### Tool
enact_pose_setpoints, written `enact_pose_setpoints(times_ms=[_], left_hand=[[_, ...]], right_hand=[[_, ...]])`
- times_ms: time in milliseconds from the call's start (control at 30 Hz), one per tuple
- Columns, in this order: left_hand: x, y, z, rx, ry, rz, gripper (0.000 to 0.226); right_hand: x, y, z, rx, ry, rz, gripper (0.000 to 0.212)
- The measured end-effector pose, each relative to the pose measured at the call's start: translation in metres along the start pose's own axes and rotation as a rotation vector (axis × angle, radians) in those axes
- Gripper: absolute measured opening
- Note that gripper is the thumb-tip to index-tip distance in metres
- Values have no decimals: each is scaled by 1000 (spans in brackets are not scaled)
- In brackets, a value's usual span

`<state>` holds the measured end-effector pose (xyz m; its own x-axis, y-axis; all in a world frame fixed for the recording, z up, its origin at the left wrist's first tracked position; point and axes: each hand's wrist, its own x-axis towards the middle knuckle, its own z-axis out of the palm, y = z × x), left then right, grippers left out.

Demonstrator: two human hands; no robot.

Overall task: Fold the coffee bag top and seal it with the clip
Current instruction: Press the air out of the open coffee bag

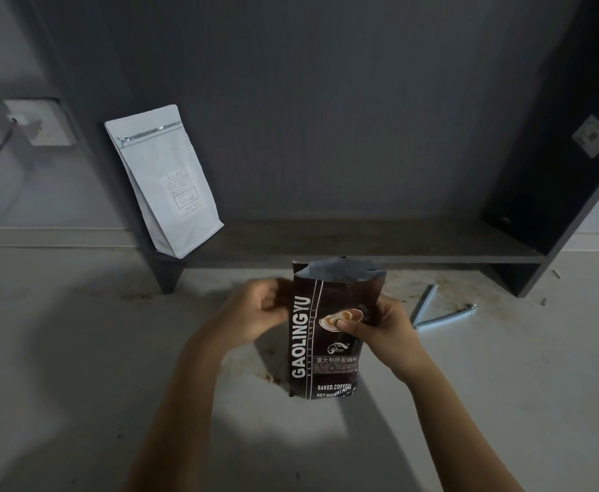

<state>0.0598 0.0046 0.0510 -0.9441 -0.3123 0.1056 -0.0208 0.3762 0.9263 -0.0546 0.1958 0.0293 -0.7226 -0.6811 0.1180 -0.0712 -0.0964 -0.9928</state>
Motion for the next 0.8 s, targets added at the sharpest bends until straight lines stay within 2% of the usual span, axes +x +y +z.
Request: enact_pose_setpoints(times_ms=[33, 100, 200, 333, 400, 533, 667, 733, 800], left_hand=[[0, -9, 7, 21, 16, -12, 36], [0, -23, 20, 17, 119, 1, 48], [-1, -34, 32, 4, 231, 23, 56], [-9, -30, 41, -35, 288, 78, 36], [-10, -24, 47, -37, 300, 97, 30], [-8, -22, 53, -24, 341, 117, 25], [-12, -25, 63, -145, 346, 103, 18], [-17, -28, 73, -209, 312, 82, 30], [-21, -30, 84, -225, 251, 93, 56]], right_hand=[[-1, -3, 0, -11, 4, 17, 33], [-3, -14, 0, -27, 16, 15, 42], [-1, -46, -4, -40, -8, -116, 59], [9, -107, 6, -456, -58, -333, 53], [21, -132, 19, -743, -120, -289, 49], [44, -158, 55, -1252, -371, -69, 33], [55, -164, 79, -1468, -332, 1, 29], [55, -165, 86, -1571, -358, 52, 16], [53, -163, 91, -1627, -417, 101, 19]])
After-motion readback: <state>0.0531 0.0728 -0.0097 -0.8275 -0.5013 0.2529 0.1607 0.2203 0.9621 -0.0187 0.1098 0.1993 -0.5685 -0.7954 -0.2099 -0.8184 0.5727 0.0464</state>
